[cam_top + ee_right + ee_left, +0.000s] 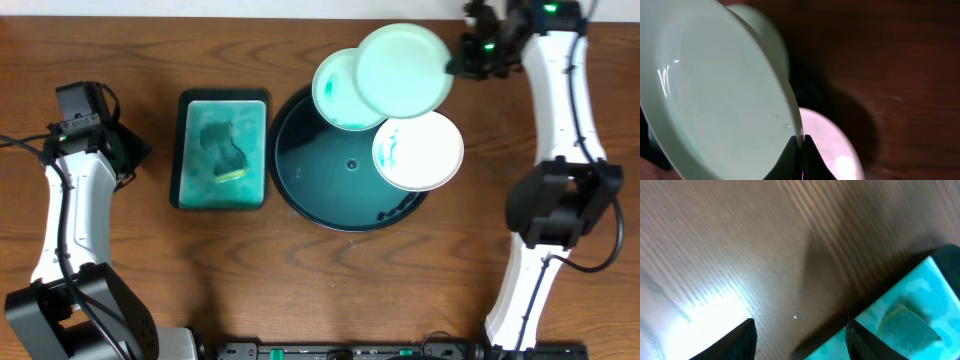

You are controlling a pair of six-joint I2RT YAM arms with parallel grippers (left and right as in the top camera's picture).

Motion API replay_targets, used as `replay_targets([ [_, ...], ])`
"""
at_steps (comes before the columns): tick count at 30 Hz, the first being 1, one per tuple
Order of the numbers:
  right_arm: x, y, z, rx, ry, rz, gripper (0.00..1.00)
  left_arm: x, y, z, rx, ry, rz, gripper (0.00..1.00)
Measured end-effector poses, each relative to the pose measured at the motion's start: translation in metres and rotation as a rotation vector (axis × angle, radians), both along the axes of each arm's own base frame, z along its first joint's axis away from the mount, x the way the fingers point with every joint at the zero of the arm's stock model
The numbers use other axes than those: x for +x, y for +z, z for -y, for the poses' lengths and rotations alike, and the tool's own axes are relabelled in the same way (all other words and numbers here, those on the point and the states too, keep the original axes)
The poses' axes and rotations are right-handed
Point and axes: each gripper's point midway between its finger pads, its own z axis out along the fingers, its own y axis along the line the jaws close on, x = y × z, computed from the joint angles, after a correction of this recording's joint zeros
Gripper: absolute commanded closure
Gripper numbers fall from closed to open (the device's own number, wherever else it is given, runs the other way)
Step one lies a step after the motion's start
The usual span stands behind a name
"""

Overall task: Clean dirty plates on tray and stack at the side
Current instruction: 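Lower the mint plate onto the table at the right and release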

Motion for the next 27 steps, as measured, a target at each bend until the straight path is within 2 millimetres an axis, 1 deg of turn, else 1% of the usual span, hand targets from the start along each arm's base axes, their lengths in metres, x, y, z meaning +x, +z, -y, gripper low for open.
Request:
replay_targets([
  [5,0.008,0.003,0.055,0.030,-0.144,0.013,0.99,0.006,-0.001,0.018,-0.095,-0.048,0.032,0.42],
  [8,0.010,0.001,0.083,0.039,-0.219,0.017,0.99,0.011,0.000,0.033,-0.147,-0.098,0.047,0.42],
  [12,0.012,-0.008,0.111,0.036,-0.309,0.014,0.99,0.016,0.000,0.056,-0.179,-0.172,0.054,0.42],
  [16,0.013,-0.028,0.132,0.002,-0.409,-0.010,0.99,0.020,0.001,0.077,-0.193,-0.230,0.053,0.41],
  [17,0.015,-0.034,0.137,-0.004,-0.432,-0.011,0.99,0.021,0.001,0.079,-0.195,-0.236,0.053,0.41],
  [18,0.016,-0.041,0.142,-0.010,-0.455,-0.014,0.99,0.022,0.001,0.086,-0.200,-0.257,0.053,0.41],
  [20,0.016,-0.056,0.150,-0.014,-0.498,-0.019,0.99,0.023,0.001,0.094,-0.204,-0.278,0.052,0.41],
  [22,0.015,-0.066,0.158,-0.013,-0.534,-0.024,0.99,0.023,0.001,0.101,-0.206,-0.296,0.051,0.41],
  [27,0.010,-0.095,0.188,-0.020,-0.640,-0.028,0.99,0.024,0.001,0.112,-0.207,-0.325,0.047,0.41],
])
